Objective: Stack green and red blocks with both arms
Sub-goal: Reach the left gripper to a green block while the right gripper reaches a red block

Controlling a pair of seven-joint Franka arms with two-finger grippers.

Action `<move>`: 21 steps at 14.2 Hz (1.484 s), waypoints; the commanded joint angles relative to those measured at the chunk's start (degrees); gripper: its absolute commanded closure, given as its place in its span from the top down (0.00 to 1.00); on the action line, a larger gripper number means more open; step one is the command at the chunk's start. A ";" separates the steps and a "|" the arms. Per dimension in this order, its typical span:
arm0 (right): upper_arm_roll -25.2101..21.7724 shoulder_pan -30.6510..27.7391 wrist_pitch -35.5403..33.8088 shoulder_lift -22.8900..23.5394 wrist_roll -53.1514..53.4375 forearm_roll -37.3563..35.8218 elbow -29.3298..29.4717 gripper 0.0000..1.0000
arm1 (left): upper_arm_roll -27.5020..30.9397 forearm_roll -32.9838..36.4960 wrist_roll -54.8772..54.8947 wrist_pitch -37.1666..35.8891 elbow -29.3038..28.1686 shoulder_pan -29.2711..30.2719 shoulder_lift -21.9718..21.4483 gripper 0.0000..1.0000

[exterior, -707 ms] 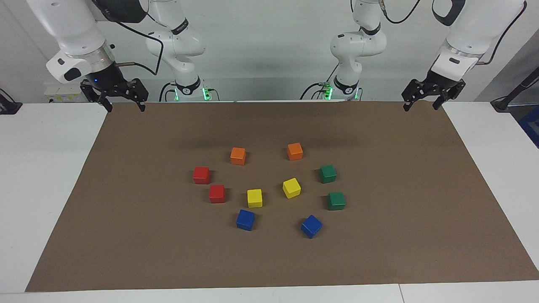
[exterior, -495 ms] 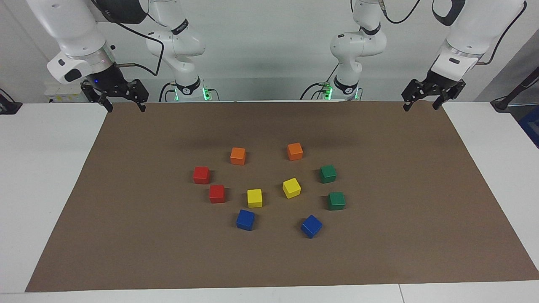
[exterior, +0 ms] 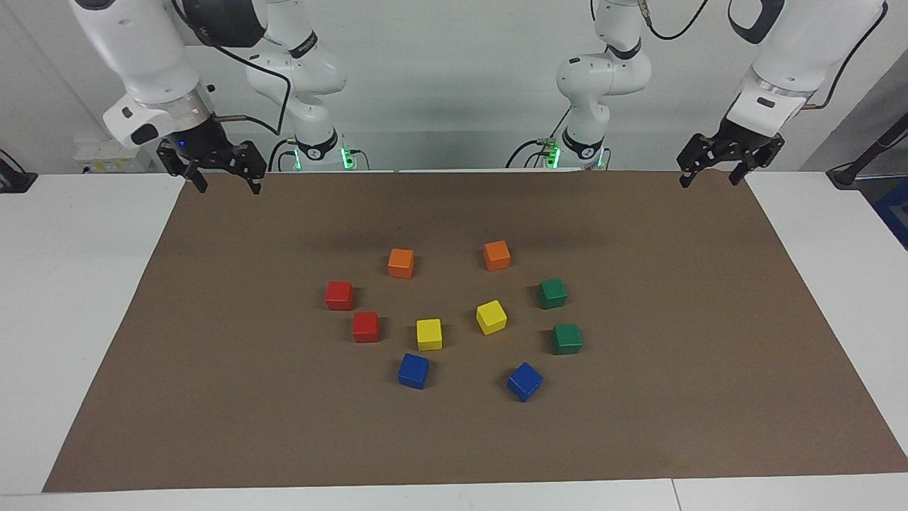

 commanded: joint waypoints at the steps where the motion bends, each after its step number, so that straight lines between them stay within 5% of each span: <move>1: 0.23 3.24 9.37 -1.80 4.95 0.20 -9.12 1.00 | 0.14 -0.66 0.05 1.08 -1.57 -0.59 -1.47 1.00; 9: 0.23 7.12 29.16 7.25 8.83 0.20 -17.13 1.00 | -0.47 -1.10 -8.13 14.77 -9.91 -10.95 2.21 1.00; 16: 0.32 9.23 37.61 13.58 11.56 0.20 -17.04 1.00 | -0.47 -1.72 -11.03 28.39 -12.38 -16.58 14.60 1.00; 21: 0.23 9.23 41.82 16.22 11.39 0.20 -17.22 1.00 | -0.47 -2.68 -12.95 38.85 -18.61 -17.46 16.37 1.00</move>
